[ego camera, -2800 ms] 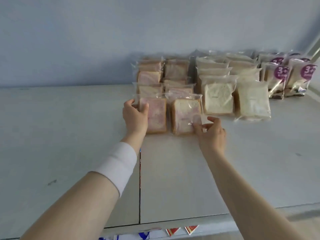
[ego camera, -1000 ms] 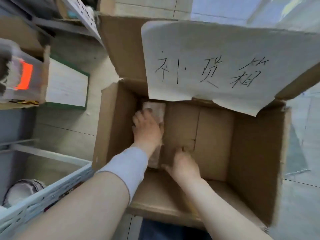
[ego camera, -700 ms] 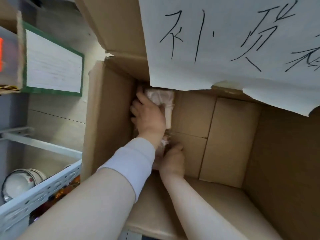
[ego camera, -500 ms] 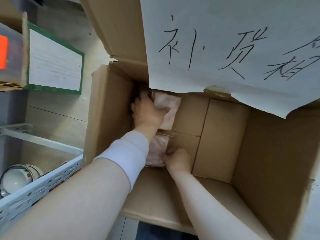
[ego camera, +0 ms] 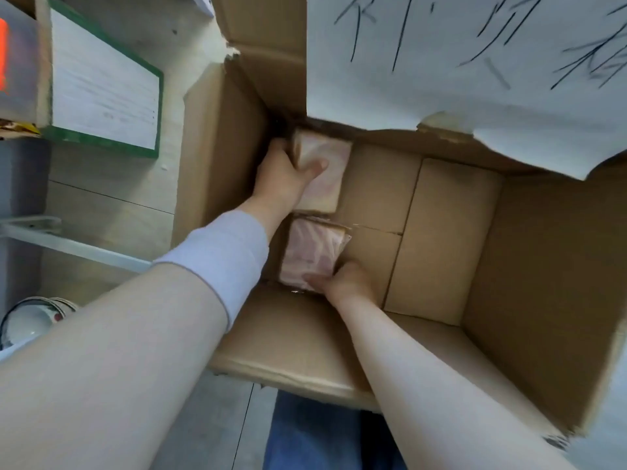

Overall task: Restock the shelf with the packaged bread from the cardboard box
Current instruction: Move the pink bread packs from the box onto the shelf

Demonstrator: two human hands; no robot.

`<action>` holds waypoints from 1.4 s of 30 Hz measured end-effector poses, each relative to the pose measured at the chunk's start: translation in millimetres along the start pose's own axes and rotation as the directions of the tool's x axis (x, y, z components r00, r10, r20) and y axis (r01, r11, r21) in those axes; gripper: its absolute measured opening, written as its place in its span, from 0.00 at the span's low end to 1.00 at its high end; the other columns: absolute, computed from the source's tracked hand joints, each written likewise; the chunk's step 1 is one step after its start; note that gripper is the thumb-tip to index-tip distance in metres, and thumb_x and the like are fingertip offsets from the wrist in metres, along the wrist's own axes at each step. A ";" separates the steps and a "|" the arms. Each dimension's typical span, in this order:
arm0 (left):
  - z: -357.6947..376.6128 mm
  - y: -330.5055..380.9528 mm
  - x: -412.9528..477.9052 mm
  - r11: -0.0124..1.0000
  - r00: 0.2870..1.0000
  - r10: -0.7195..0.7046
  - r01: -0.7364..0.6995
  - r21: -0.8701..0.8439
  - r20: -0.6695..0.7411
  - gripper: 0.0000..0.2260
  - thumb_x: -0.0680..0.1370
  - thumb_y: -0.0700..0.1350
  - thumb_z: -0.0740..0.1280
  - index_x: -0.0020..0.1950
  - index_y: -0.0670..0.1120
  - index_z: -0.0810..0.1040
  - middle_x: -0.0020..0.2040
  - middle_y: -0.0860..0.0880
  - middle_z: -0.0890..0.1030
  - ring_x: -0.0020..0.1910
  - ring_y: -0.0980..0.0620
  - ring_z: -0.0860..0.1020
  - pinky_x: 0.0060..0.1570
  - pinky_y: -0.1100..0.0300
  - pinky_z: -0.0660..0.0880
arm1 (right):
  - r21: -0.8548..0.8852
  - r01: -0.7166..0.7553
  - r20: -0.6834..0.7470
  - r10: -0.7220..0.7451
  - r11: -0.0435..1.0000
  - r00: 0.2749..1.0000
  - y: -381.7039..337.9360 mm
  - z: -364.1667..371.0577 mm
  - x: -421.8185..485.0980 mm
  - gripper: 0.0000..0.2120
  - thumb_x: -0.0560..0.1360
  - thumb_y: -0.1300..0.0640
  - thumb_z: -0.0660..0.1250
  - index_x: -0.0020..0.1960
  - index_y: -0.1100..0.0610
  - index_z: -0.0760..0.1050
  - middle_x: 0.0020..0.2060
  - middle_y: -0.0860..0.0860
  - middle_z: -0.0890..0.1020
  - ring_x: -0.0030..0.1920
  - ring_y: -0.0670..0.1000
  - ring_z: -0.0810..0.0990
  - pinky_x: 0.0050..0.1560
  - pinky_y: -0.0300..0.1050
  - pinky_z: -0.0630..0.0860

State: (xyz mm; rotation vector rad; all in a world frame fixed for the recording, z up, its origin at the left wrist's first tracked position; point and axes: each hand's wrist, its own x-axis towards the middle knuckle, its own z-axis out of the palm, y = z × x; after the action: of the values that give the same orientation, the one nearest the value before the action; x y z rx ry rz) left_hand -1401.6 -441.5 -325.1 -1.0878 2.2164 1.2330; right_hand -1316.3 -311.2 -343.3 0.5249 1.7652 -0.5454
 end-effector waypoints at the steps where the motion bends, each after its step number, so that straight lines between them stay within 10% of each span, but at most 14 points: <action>1: 3.6 -2.2 4.3 1.000 1.000 0.006 -0.006 -0.009 0.005 0.24 0.73 0.48 0.70 0.65 0.41 0.68 0.60 0.44 0.76 0.60 0.47 0.74 0.52 0.62 0.68 | 0.002 0.006 0.001 -0.006 1.000 1.000 -1.3 2.5 7.3 0.28 0.67 0.42 0.72 0.60 0.58 0.73 0.58 0.56 0.79 0.57 0.57 0.78 0.52 0.49 0.76; 12: -40.3 27.5 -82.1 0.934 0.987 -0.155 0.133 -0.333 -0.042 0.25 0.72 0.50 0.71 0.64 0.42 0.68 0.61 0.45 0.76 0.60 0.44 0.75 0.62 0.50 0.71 | 0.207 0.026 -0.201 0.016 0.978 0.979 59.5 -93.9 -90.5 0.26 0.62 0.49 0.78 0.53 0.59 0.73 0.51 0.56 0.80 0.49 0.56 0.79 0.50 0.49 0.77; 19: -130.0 39.4 -251.2 0.770 0.976 -0.186 0.075 -0.633 -0.110 0.17 0.73 0.47 0.70 0.60 0.48 0.71 0.50 0.53 0.77 0.45 0.55 0.77 0.28 0.67 0.73 | 0.385 0.263 -0.263 -0.167 0.885 0.950 105.0 -141.1 -234.4 0.13 0.65 0.58 0.76 0.44 0.59 0.76 0.47 0.62 0.81 0.43 0.60 0.80 0.53 0.57 0.77; 25: -212.6 -10.7 -438.0 0.636 0.923 -0.182 -0.153 -0.756 -0.340 0.13 0.71 0.47 0.72 0.53 0.51 0.76 0.54 0.48 0.81 0.54 0.48 0.79 0.51 0.52 0.78 | 0.199 0.572 -0.211 -0.535 0.796 0.818 110.2 -106.9 -364.8 0.14 0.61 0.48 0.78 0.38 0.51 0.74 0.38 0.52 0.80 0.39 0.53 0.80 0.40 0.47 0.78; 35: -392.3 -104.9 -748.4 0.597 0.466 -0.255 -0.614 -0.517 -0.847 0.05 0.72 0.43 0.72 0.44 0.48 0.77 0.37 0.58 0.80 0.38 0.61 0.78 0.37 0.68 0.74 | 0.055 0.940 0.182 -0.929 0.338 0.323 75.1 62.2 -645.6 0.20 0.61 0.54 0.78 0.45 0.62 0.74 0.38 0.56 0.83 0.32 0.46 0.83 0.44 0.44 0.80; 42: -468.7 -269.2 -914.6 0.608 0.178 -0.398 -0.683 -0.404 -0.900 0.15 0.71 0.46 0.72 0.55 0.48 0.74 0.48 0.53 0.81 0.48 0.56 0.80 0.43 0.64 0.75 | 0.091 0.989 0.421 -0.905 0.114 0.066 95.3 285.3 -765.4 0.19 0.59 0.53 0.79 0.44 0.57 0.75 0.35 0.50 0.85 0.32 0.45 0.83 0.37 0.39 0.79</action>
State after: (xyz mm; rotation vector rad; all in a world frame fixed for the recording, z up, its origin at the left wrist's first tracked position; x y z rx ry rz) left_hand -598.8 -513.6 367.0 -2.8238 2.6111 2.1545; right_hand -856.6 -463.0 321.5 -1.0991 1.5139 -1.2567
